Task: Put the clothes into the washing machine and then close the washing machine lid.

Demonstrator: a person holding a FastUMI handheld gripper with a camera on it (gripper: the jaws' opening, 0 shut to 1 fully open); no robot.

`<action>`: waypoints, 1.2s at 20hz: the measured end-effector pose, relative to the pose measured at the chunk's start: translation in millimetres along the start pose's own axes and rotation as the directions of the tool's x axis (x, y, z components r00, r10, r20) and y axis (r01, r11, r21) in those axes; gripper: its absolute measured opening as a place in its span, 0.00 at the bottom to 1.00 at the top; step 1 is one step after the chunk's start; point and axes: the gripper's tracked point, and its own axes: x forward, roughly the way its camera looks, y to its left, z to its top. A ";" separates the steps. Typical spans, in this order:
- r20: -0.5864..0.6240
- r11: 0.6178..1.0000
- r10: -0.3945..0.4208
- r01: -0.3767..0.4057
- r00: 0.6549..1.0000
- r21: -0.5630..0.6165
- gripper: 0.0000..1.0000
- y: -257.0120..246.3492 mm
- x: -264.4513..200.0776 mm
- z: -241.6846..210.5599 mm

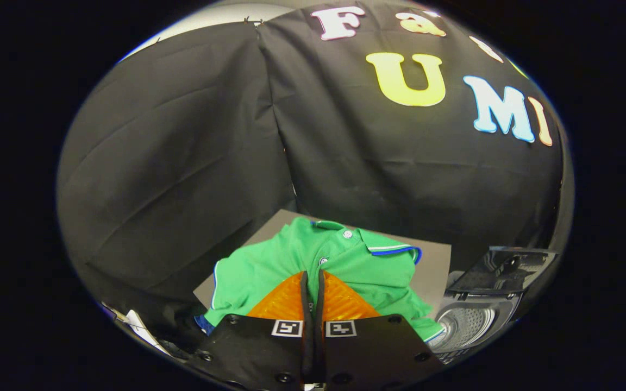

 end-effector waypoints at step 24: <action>0.136 0.939 -0.313 0.285 0.940 0.191 0.02 -219.8 -148.8 2.2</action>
